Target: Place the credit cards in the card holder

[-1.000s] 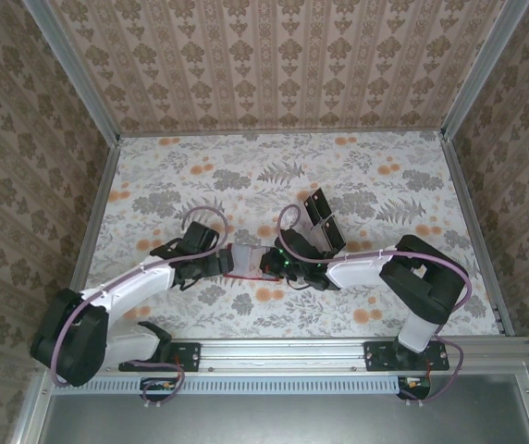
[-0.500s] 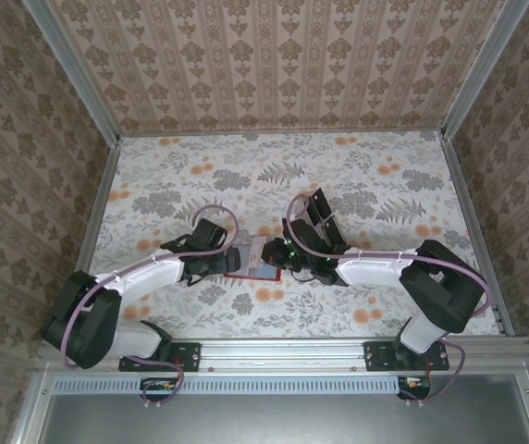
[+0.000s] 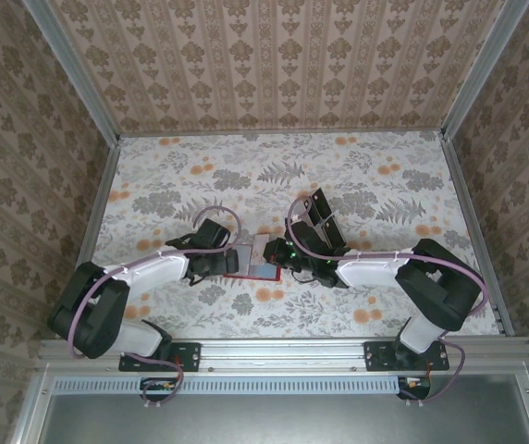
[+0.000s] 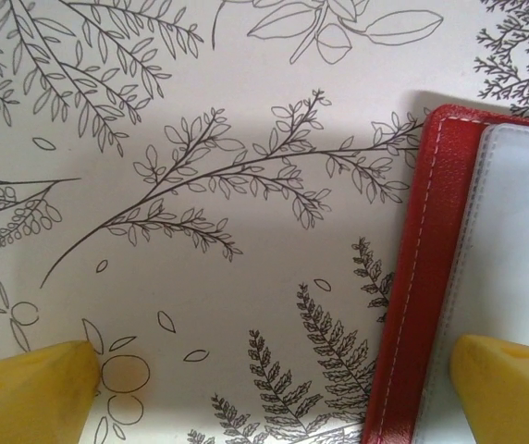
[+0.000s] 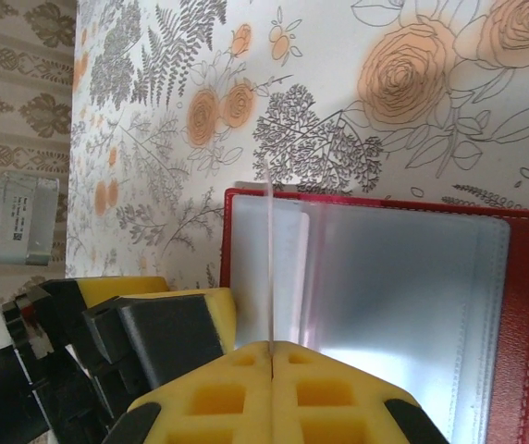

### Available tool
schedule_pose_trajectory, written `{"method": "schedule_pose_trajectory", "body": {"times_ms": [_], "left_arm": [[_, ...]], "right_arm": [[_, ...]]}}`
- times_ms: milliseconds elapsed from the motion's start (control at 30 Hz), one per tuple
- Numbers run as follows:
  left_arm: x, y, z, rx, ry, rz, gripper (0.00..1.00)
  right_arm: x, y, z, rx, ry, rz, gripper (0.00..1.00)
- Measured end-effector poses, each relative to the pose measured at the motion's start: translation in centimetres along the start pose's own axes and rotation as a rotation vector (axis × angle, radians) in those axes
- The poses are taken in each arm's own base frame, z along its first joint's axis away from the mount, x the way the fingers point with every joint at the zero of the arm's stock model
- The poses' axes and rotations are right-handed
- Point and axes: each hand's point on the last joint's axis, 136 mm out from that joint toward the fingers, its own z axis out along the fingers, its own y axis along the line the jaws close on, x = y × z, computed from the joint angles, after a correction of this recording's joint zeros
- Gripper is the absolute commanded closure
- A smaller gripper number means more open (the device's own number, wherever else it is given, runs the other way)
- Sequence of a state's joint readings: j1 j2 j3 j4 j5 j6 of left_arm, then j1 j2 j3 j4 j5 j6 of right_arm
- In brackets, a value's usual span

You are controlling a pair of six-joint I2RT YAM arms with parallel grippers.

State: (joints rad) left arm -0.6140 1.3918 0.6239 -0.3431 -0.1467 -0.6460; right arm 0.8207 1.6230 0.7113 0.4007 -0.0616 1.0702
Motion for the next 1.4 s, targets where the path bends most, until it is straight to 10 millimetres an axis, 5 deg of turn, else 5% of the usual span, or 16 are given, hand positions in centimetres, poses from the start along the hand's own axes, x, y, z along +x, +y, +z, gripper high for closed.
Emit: {"method": "schedule_pose_trajectory", "body": {"times_ms": [1400], "left_arm": [[-0.1, 0.1, 0.0, -0.005, -0.006, -0.026, 0.01]], "right_arm": [[1.3, -1.1, 2.1, -0.014, -0.034, 0.012, 1.00]]}}
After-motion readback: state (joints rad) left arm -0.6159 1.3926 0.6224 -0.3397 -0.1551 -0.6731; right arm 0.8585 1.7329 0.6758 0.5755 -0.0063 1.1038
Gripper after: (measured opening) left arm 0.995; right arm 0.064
